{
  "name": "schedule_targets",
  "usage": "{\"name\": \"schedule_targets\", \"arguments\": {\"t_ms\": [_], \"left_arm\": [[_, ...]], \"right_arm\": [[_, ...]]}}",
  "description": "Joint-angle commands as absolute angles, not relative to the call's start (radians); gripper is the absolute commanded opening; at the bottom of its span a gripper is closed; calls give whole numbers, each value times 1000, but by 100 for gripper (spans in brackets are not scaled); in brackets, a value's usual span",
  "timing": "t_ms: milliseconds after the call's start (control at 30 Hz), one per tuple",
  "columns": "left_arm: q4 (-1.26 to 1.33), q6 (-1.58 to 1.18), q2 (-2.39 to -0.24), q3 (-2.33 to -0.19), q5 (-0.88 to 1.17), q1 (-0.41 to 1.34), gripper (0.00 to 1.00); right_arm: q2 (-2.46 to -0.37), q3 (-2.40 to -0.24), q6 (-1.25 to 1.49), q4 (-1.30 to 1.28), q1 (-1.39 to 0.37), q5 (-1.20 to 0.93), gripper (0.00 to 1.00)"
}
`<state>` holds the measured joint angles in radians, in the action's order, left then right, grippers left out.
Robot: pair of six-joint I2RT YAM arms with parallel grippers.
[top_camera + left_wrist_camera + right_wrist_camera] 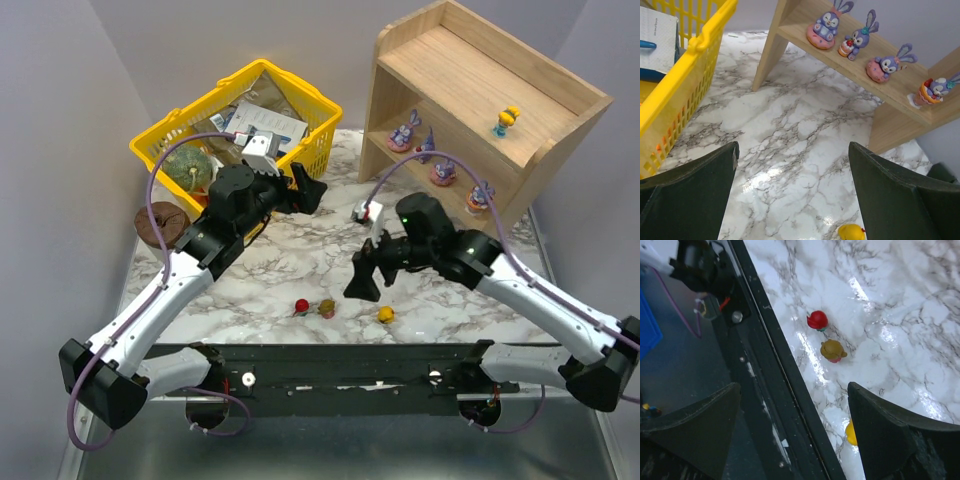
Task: Place and organize the plastic toys onto the shelf
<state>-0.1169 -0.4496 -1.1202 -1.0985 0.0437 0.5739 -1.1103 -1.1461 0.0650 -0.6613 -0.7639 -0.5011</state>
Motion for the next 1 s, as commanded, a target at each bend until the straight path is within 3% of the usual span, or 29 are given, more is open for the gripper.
{"name": "schedule_targets", "arguments": {"t_ms": [0,100,267,967], "left_arm": [[-143,-459,-1092,-1108,15,557,99],[-159,-459,-1075,-1103,8,548,99],[-213,-453,-1046,-1137,12,520,99],[-311,-414,-1014,-1262,103,416,99]], "right_arm": [[-1205,-1076,-58,-465,-860,-397,93],[-1302,-1055,-112,-405,-888,-430,93],[-1428,-1034,-175,-324,-910,-400,79],[-1657,-966,-285,-210,-954,-290,77]]}}
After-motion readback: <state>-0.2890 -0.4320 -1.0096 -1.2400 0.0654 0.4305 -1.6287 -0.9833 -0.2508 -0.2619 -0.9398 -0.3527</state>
